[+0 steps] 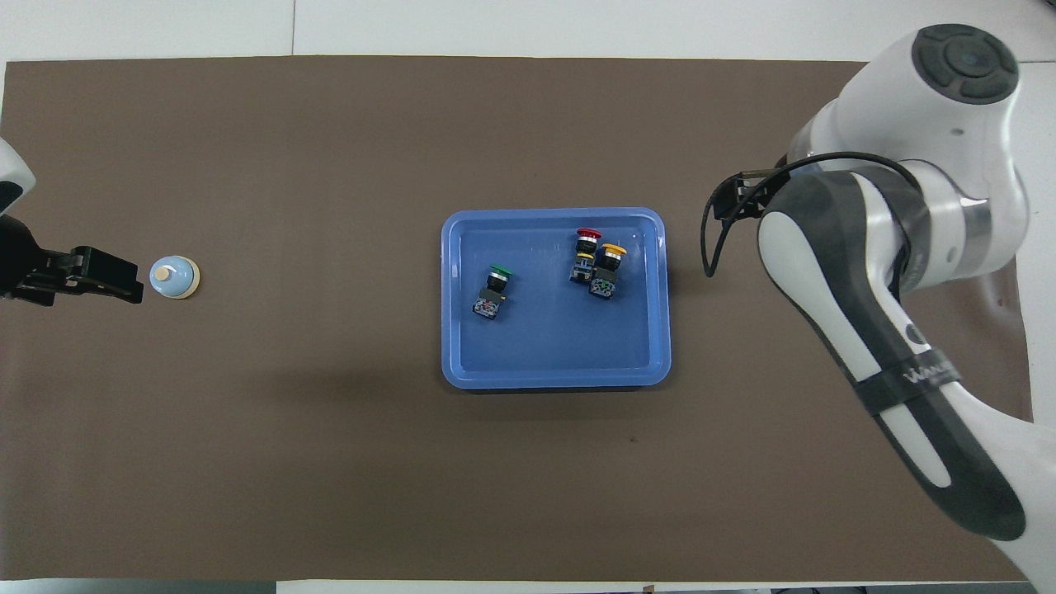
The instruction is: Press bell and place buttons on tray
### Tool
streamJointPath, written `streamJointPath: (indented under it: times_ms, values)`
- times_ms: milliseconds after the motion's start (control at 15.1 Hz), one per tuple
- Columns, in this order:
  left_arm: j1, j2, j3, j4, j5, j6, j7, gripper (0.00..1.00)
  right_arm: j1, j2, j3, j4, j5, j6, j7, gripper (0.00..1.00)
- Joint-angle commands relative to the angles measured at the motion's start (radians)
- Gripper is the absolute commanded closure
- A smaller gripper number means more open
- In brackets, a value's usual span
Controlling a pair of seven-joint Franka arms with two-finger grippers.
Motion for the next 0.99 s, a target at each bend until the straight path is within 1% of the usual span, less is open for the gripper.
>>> streamJointPath:
  times_ms: [0,198,463,529,662,728,794,860,926]
  values:
    - [-0.004,-0.007,0.006,0.004,-0.003,-0.013,-0.01,0.0,-0.062,-0.076,0.016,-0.016,0.01,-0.073,-0.124,0.0]
    - [-0.002,-0.007,0.006,0.003,-0.003,-0.022,-0.011,0.0,-0.111,-0.178,0.016,-0.026,0.008,-0.168,-0.157,0.0]
    - [0.001,-0.007,0.006,0.004,-0.003,-0.013,-0.016,0.0,-0.155,-0.315,0.016,-0.048,0.002,-0.239,-0.186,0.0]
    - [0.001,-0.007,0.006,0.004,-0.003,-0.01,-0.016,0.0,-0.172,-0.342,0.019,-0.057,0.002,-0.25,-0.186,0.0]
    - [0.007,-0.007,0.006,0.003,-0.003,0.002,-0.011,0.0,-0.178,-0.361,0.021,-0.049,-0.009,-0.294,-0.186,0.0]
    - [0.013,-0.007,0.006,0.004,-0.003,0.007,-0.01,0.11,-0.177,-0.361,0.021,-0.04,-0.01,-0.301,-0.186,0.0]
    - [0.013,-0.007,0.006,0.004,-0.004,0.009,-0.011,0.28,-0.177,-0.361,0.021,-0.042,-0.009,-0.296,-0.186,0.0]
    - [0.013,-0.007,0.006,0.004,-0.003,0.009,-0.008,0.58,-0.175,-0.36,0.021,-0.042,-0.009,-0.29,-0.181,0.0]
    - [0.014,-0.007,0.006,0.003,-0.006,0.01,-0.008,0.84,-0.175,-0.358,0.021,-0.042,-0.009,-0.285,-0.18,0.0]
